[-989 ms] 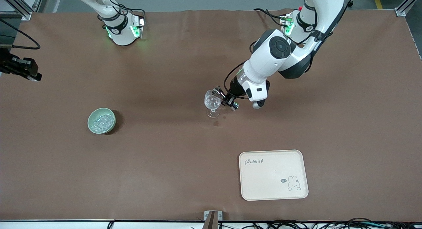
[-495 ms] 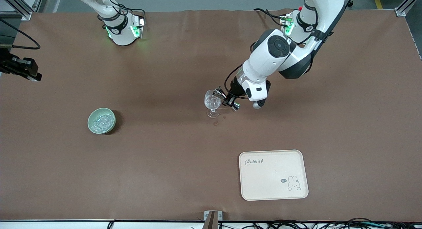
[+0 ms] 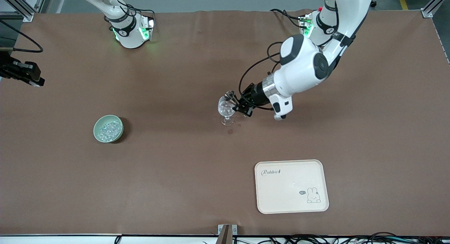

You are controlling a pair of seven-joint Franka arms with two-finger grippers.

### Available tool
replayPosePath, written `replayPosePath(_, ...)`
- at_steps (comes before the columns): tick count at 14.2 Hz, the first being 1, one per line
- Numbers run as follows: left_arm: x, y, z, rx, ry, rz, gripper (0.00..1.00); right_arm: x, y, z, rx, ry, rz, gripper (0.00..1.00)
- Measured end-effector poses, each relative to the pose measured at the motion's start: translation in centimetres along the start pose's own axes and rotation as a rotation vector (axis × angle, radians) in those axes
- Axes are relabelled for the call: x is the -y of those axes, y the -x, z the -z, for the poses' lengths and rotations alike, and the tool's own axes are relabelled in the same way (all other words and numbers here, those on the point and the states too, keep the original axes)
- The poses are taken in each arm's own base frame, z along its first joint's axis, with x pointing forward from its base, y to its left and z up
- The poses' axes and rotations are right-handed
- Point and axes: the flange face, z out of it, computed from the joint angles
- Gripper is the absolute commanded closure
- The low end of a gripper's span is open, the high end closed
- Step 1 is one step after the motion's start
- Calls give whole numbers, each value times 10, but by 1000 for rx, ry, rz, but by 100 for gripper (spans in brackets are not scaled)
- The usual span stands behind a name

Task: Pour wine and add ice with both arms
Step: 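Withdraw the jigger with the left gripper while the right gripper brings the cube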

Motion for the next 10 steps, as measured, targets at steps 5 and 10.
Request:
replayPosePath(5,-14,-103,77,224,10,71,99,4,0,0,0,0,7,99)
replayPosePath(10,19,-262,167,373,55,58,99,54,6,0,-1,0,67,99)
